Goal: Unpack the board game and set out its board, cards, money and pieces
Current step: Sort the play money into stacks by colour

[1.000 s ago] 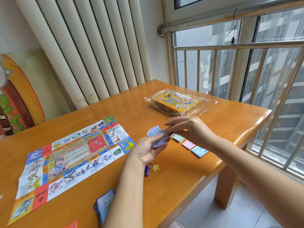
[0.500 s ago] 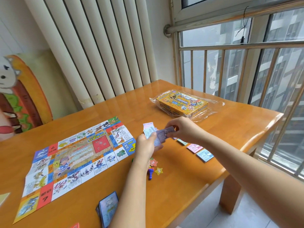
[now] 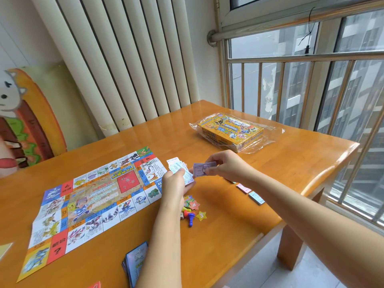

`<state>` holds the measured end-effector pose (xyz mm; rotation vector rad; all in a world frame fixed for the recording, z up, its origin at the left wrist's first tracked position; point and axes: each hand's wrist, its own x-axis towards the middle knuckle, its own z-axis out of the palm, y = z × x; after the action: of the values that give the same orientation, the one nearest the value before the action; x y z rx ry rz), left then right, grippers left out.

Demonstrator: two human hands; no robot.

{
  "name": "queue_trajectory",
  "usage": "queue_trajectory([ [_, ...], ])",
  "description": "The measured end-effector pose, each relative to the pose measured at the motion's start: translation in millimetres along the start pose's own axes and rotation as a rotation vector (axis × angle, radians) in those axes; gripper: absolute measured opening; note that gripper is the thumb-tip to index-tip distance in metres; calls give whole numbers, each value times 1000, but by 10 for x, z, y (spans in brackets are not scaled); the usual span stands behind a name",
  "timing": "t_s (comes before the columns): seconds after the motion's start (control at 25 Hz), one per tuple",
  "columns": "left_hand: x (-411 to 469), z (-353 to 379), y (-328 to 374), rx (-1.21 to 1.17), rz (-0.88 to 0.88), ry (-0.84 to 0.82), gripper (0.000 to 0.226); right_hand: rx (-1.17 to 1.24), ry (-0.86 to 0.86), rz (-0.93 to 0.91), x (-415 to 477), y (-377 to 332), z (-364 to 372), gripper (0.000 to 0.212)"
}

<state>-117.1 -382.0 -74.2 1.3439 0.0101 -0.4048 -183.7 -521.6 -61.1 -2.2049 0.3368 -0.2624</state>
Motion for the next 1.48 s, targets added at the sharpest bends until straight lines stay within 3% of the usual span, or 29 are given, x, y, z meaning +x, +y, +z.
queue_trajectory([
  [0.24,-105,39,51,-15,-37,-251,13,189,-92,34,15,-5,-156,9],
  [0.44,-97,9,60,-7,-6,-159,15,246,-97,47,8,57,-131,4],
  [0.68,-133,0,59,55,39,-260,14,336,-122,65,6,66,-159,7],
  [0.88,-100,-11,27,188,71,-253,11,299,-113,75,24,98,-180,13],
  [1.04,-88,-29,29,188,111,-282,3,328,-69,64,14,77,-202,6],
  [1.24,-105,54,-20,134,156,-139,14,398,-15,67,23,128,-189,19],
  [1.48,-147,132,-47,35,125,-98,12,593,7,152,51,165,-215,11],
])
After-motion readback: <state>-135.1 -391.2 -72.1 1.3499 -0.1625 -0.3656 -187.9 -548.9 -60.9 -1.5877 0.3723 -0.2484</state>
